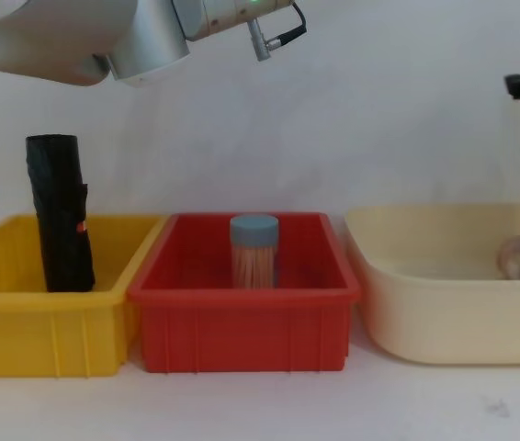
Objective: Pick up the garbage bag with the one hand and transfer it to the other hand.
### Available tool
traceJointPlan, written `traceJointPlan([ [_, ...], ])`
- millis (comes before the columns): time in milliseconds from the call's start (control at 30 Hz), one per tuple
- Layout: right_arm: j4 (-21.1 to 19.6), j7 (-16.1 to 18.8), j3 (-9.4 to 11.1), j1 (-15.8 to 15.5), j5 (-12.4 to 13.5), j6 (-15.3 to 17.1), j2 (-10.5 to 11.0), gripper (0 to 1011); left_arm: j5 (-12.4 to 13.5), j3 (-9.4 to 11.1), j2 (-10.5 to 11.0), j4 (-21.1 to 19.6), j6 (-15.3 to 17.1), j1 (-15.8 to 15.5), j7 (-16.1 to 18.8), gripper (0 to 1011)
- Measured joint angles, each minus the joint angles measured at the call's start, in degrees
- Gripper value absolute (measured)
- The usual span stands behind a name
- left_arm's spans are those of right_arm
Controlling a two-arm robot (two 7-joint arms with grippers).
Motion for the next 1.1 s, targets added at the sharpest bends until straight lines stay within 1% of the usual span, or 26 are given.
traceJointPlan([
  [67, 0.8, -0.6, 0.6, 0.0, 0.0, 0.0, 0.1, 710, 0.0, 0.0, 0.0, 0.0, 0.0, 0.0, 0.0, 1000],
  [133, 2.2, -1.3, 1.4, 0.0, 0.0, 0.0, 0.2, 780, 0.0, 0.0, 0.0, 0.0, 0.0, 0.0, 0.0, 1000],
  [167, 2.6, -1.6, 1.7, 0.0, 0.0, 0.0, 0.2, 793, 0.0, 0.0, 0.0, 0.0, 0.0, 0.0, 0.0, 1000],
  [233, 3.8, -2.1, 2.4, 0.1, 0.0, -0.1, 0.2, 866, 0.0, 0.0, 0.0, 0.0, 0.0, 0.0, 0.0, 1000],
  [267, 4.1, -2.3, 2.6, 0.1, 0.0, -0.2, 0.2, 885, 0.0, 0.0, 0.0, 0.0, 0.0, 0.0, 0.0, 1000],
  [300, 4.8, -2.6, 3.0, 0.2, 0.0, -0.2, 0.3, 931, 0.0, 0.0, 0.0, 0.0, 0.0, 0.0, 0.0, 1000],
  [333, 4.8, -2.6, 3.0, 0.2, 0.0, -0.2, 0.3, 931, 0.0, 0.0, 0.0, 0.0, 0.0, 0.0, 0.0, 1000],
  [367, 5.3, -2.8, 3.3, 0.2, 0.0, -0.3, 0.3, 955, 0.0, 0.0, 0.0, 0.0, 0.0, 0.0, 0.0, 1001],
  [400, 5.8, -3.1, 3.6, 0.3, 0.0, -0.3, 0.3, 1001, 0.0, 0.0, 0.0, 0.0, 0.0, 0.0, 0.0, 1000],
  [733, 7.9, -4.0, 4.7, 0.4, 0.0, -0.6, 0.4, 1002, 0.0, 0.0, 0.0, 0.0, 0.0, 0.0, 0.0, 1000],
  [1100, 8.8, -4.5, 5.3, 0.5, 0.1, -0.7, 0.4, 1002, 0.0, 0.0, 0.0, 0.0, 0.0, 0.0, 0.0, 1001],
])
